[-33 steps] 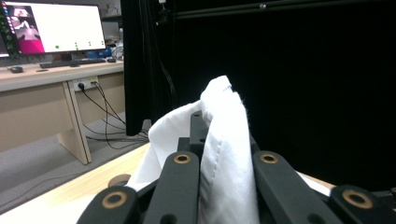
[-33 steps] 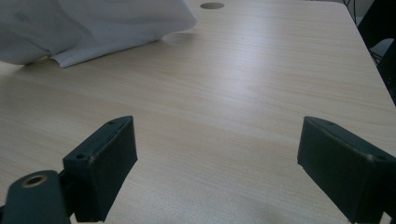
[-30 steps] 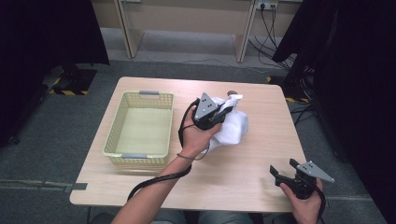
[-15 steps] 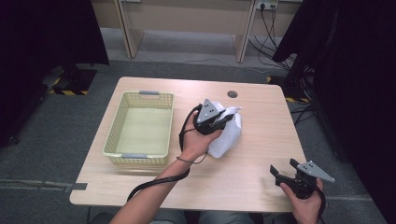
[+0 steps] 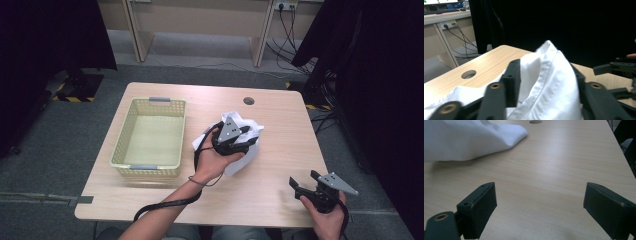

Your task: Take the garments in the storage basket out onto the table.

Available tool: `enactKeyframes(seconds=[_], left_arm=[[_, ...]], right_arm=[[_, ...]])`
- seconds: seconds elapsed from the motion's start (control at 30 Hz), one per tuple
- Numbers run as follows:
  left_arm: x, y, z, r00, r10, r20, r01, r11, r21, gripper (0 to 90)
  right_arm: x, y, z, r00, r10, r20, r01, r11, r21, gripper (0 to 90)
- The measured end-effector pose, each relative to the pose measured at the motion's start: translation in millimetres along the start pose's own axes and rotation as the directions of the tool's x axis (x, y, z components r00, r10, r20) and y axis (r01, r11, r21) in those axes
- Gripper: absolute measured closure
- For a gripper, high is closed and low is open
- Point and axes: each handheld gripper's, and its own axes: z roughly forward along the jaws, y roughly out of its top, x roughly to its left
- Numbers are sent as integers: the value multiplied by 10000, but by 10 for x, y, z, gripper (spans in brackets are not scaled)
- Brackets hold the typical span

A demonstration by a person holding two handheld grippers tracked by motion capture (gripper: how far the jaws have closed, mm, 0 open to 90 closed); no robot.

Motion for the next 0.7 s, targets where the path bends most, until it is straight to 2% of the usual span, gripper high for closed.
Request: enactKeyframes(seconds=[0.2,0.37,0.5,0.7], left_arm=[[-30,68,-50,9996,-261,99,262,9996,-61,397],[-28,134,-108,9994,-333,60,334,9990,-282,340],[6,136,-184,9986,-518,-94,513,9976,-469,319],[78,70,-272,9971,-699,-299,686,9967,-430,309]], right_arm=[[-3,2,3,10000,22,41,-22,10000,11,116],[-10,3,5,10000,-14,51,14,10000,4,115],[-11,3,2,10000,-34,50,34,10000,0,115],[-6,12,6,10000,-66,75,66,10000,2,113]])
